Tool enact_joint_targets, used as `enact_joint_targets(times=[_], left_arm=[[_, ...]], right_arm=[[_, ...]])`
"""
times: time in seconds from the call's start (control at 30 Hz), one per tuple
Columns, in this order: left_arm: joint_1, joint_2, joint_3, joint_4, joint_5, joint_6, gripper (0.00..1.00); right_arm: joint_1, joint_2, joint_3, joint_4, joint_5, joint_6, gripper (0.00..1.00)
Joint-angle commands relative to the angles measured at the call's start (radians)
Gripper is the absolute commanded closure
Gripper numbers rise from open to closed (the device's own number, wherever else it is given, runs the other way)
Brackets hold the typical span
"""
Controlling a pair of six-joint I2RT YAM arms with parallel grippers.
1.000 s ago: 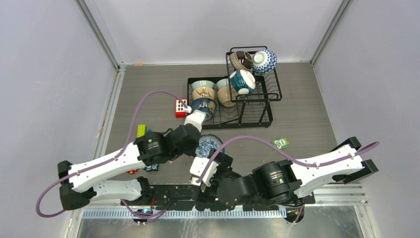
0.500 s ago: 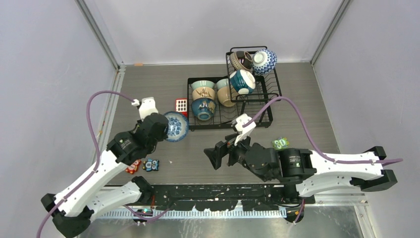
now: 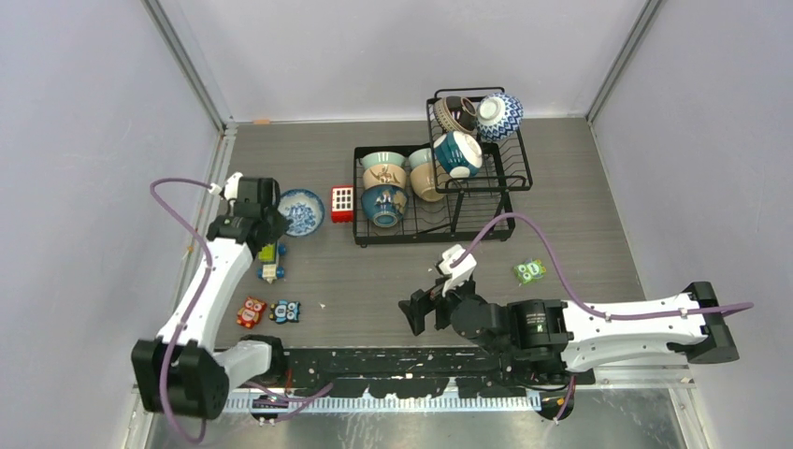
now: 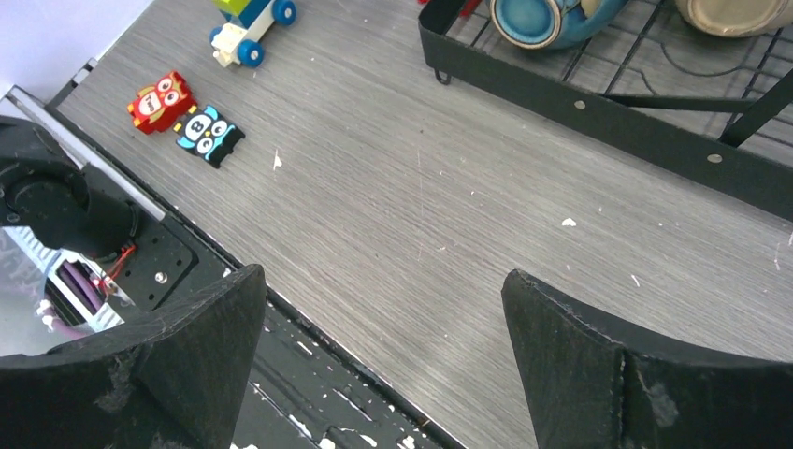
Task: Unload the bowls from the dish rack
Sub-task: Place the bowl at the center of the board.
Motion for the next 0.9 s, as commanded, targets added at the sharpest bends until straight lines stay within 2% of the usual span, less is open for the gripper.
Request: enact_joint_targets(times=[0.0, 0.2, 0.33, 0.6, 0.7, 0.87], left_arm=[[0.091, 0.115, 0.015, 0.228, 0.159, -0.117, 1.0], [0.142, 0.314, 0.13, 0.31, 0.158, -0.15, 1.0], [0.15, 0.435, 0.24, 0.325, 0.132, -0.14, 1.0], [0.211, 0.656, 0.442, 0.289, 0.124, -0.172, 1.0], [0.221, 0.716, 0.495, 0.285, 0.136, -0.19, 1.0], [0.221, 0.833, 0.631, 0.231, 0.143, -0.186, 1.0]], right_arm=[[-0.001, -0.007, -0.038, 0.039, -0.029, 0.066, 0.0], [0.012, 0.107, -0.023, -0.047, -0.082, 0.102, 0.0], [0.057, 0.151, -0.02, -0.051, -0.059, 0.088, 0.0], [0.092, 0.159, -0.03, -0.073, 0.067, 0.11, 0.0], [0.092, 0.14, -0.048, -0.119, 0.203, 0.271, 0.0], [0.085, 0.063, -0.108, -0.129, 0.249, 0.295, 0.0]])
